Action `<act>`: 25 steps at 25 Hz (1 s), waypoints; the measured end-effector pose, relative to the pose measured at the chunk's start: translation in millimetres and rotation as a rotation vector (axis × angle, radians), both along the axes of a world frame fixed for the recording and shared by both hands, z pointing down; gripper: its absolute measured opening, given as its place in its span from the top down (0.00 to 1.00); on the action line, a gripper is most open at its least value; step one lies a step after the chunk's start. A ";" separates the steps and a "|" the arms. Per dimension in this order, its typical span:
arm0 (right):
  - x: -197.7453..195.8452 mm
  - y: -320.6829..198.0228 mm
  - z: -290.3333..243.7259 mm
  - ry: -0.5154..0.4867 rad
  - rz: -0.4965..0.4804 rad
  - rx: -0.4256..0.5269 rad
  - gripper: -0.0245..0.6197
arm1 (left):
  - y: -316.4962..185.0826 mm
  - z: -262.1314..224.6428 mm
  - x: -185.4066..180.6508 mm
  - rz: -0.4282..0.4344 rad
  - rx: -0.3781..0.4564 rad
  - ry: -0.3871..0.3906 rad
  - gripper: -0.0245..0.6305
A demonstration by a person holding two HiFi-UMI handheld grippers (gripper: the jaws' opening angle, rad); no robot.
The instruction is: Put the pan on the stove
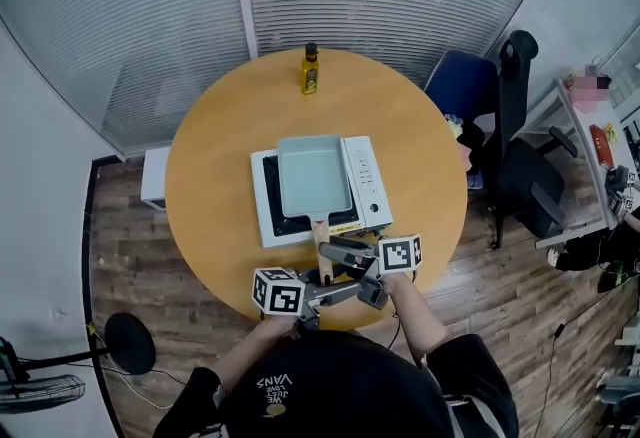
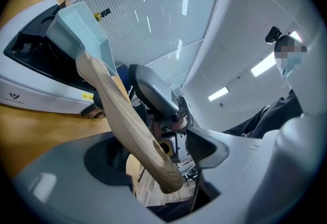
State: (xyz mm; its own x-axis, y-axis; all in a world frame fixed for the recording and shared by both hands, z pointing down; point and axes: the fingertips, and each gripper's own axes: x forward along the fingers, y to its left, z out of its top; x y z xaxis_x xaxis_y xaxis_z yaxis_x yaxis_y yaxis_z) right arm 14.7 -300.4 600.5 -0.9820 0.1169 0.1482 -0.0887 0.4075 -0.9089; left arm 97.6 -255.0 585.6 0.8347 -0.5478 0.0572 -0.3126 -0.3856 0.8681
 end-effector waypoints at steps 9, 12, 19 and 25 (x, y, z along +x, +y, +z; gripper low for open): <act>16.9 13.0 -13.1 -0.006 0.197 0.021 0.56 | 28.8 0.4 -20.6 0.034 -0.007 0.006 0.45; 25.0 24.3 -14.0 0.002 0.259 0.017 0.56 | 39.3 -0.9 -24.2 0.064 -0.005 0.012 0.45; 41.9 54.1 -20.1 -0.012 0.418 0.019 0.56 | 73.3 -3.1 -34.3 0.127 0.001 0.013 0.45; 40.3 81.7 -32.3 -0.041 0.511 0.043 0.56 | 101.9 -2.9 -52.9 0.155 0.014 -0.001 0.45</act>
